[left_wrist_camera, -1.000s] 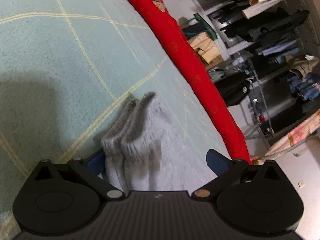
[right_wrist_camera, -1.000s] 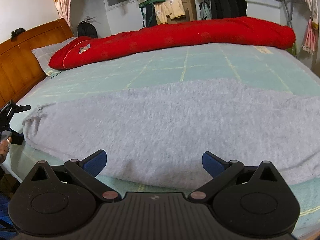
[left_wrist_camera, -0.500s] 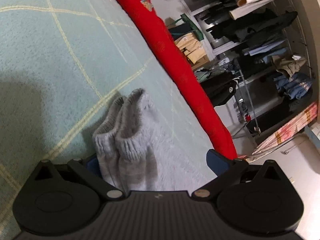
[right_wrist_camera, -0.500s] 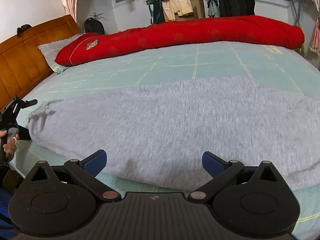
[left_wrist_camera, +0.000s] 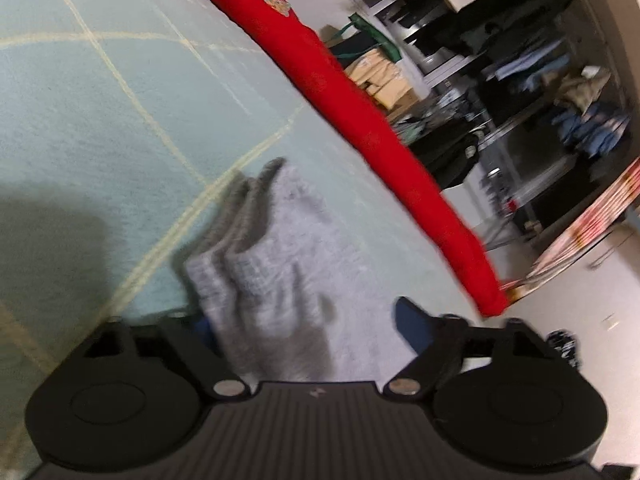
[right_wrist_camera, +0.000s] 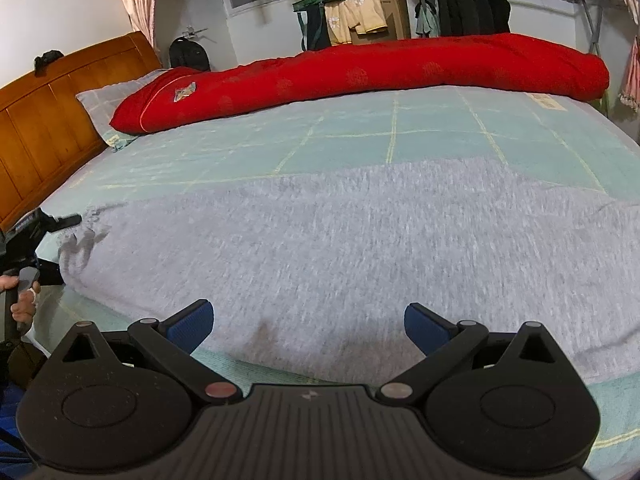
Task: Fold clothes
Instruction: 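Close the left gripper on the ribbed cuffs of the grey sweatpants, then lift the cuffs with the left gripper and fold them toward the waistband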
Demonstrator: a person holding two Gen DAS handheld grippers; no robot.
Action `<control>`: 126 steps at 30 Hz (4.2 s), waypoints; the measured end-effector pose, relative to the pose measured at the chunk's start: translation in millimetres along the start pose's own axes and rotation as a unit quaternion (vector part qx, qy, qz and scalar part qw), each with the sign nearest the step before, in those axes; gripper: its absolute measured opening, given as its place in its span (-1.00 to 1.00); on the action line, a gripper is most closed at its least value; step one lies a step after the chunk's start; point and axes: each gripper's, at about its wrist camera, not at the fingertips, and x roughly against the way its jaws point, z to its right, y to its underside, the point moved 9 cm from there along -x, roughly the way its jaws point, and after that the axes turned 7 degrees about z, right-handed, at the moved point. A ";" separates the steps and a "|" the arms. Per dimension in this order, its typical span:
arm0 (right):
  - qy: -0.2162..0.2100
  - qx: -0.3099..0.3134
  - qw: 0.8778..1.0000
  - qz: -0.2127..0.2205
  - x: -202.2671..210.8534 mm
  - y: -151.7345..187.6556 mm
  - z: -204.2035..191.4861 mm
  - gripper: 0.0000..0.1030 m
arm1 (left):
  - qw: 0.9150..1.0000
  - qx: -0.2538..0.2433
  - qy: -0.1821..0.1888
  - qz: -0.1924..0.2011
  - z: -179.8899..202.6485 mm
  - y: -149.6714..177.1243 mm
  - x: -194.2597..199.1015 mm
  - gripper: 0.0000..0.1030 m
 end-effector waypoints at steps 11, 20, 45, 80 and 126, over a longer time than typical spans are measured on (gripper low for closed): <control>-0.050 0.014 0.999 -0.004 -19.9 -21.6 -35.8 1.00 | 0.999 0.019 -0.045 0.019 -26.0 2.5 15.8 -0.63; -0.216 -0.058 0.974 -0.030 -99.2 -75.1 -121.9 1.00 | 0.999 0.015 -0.037 0.021 -27.5 3.7 19.6 -0.64; -0.231 -0.106 0.962 -0.099 -241.7 -84.9 -198.5 1.00 | 1.000 -0.001 -0.026 0.002 -26.3 3.4 22.1 -0.65; -0.107 -0.083 0.991 -0.010 -59.8 -39.4 -58.5 1.00 | 0.990 -0.115 -0.082 -0.015 71.9 -28.7 22.4 -0.80; -0.053 -0.177 0.982 0.045 -3.9 -23.3 67.4 1.00 | 0.942 -0.309 0.016 -0.125 272.9 138.2 -60.6 -0.80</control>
